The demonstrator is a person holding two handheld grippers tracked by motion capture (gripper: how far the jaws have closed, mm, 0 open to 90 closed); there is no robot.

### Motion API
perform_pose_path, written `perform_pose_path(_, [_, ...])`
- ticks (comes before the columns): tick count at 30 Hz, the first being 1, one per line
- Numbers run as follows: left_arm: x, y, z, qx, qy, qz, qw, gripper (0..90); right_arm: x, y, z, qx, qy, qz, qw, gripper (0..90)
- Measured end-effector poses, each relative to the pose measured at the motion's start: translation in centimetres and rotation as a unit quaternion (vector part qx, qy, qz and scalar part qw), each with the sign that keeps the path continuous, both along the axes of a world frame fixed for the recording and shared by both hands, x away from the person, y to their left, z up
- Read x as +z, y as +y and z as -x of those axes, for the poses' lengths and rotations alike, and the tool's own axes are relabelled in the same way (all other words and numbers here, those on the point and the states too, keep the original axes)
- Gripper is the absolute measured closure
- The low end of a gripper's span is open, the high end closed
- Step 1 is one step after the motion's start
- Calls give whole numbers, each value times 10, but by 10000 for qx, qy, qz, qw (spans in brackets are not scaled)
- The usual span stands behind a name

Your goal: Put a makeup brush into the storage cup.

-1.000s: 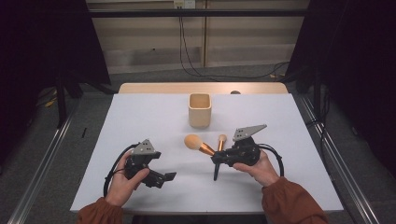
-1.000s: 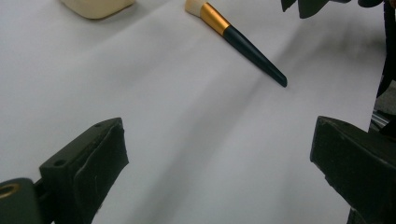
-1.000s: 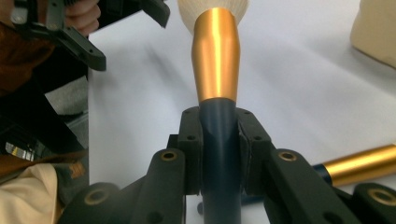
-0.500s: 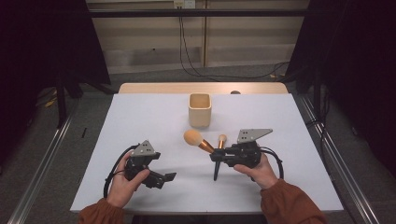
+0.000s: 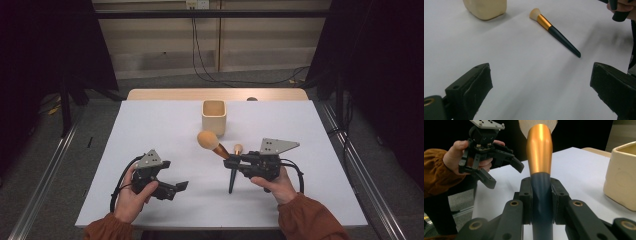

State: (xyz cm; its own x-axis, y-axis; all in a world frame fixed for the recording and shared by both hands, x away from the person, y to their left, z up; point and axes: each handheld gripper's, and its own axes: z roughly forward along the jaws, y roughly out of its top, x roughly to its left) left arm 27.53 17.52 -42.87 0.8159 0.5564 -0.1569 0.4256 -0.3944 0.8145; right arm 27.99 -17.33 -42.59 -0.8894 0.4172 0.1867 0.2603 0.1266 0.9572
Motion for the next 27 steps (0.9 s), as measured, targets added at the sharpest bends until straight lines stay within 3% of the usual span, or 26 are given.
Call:
perform_pose_path(1, [0, -1, 1, 106, -106, 37, 9999, 41, 0, 0, 0, 16, -1, -14, 10000, 752])
perform_pose_path(5, [0, 0, 2, 72, -244, 393, 9989, 38, -1, 2, 0, 81, -22, -60, 9999, 752])
perform_pose_path(10, [-2, -5, 3, 12, -439, 936, 9946, 38, -3, 4, -1, 117, 1, -110, 9999, 752])
perform_pose_path(14, [0, -9, 3, -25, -360, 1350, 9902, 38, -3, 4, -1, 129, 8, -120, 9998, 752])
perform_pose_path(16, [1, -10, 2, -51, -402, 1459, 9885, 44, -2, 4, -1, 128, 18, -111, 9999, 752])
perform_pose_path(22, [4, -15, 0, -111, -435, 1463, 9882, 67, -3, 2, -2, 130, 73, -125, 9998, 752])
perform_pose_path(27, [9, -23, -3, -248, -482, 1565, 9862, 67, -3, 3, -2, 179, 92, -119, 9997, 752])
